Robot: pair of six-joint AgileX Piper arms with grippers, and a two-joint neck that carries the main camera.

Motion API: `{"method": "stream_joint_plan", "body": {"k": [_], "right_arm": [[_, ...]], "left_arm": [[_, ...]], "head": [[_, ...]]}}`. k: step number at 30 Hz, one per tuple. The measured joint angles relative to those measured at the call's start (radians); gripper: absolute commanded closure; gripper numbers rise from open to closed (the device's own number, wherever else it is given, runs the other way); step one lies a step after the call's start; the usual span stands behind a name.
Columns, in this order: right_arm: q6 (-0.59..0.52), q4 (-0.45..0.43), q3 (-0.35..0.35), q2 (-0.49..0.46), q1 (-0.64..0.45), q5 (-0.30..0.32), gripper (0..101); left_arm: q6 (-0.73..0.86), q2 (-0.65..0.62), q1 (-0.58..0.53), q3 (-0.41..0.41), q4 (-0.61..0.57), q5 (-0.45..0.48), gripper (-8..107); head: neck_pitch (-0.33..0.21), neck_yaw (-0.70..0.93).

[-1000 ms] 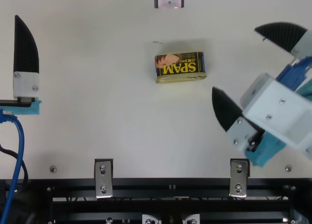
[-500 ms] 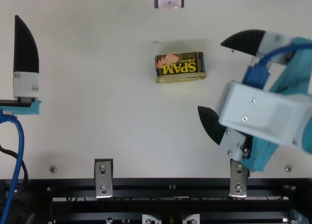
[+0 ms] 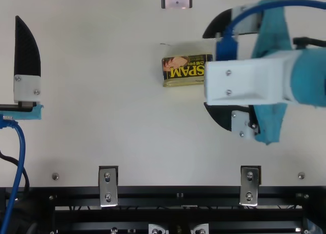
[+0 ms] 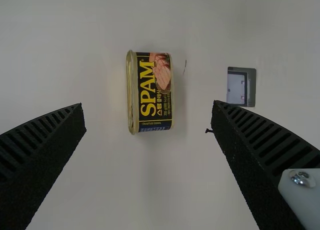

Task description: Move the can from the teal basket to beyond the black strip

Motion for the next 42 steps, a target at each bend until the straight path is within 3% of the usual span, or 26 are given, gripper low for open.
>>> {"method": "stream_joint_plan", "body": {"k": [13,42], "right_arm": [[0.002,-0.021,-0.052,0.151,0.042,-0.047,0],[0.115,-0.077,-0.019,0.315,0.105,-0.182,0]], "left_arm": [[0.000,0.000,0.000,0.000,0.000,0.000,9],[0.000,0.000,0.000,0.000,0.000,0.000,9]], "head": [[0.000,0.005],[0.000,0.000]]}}
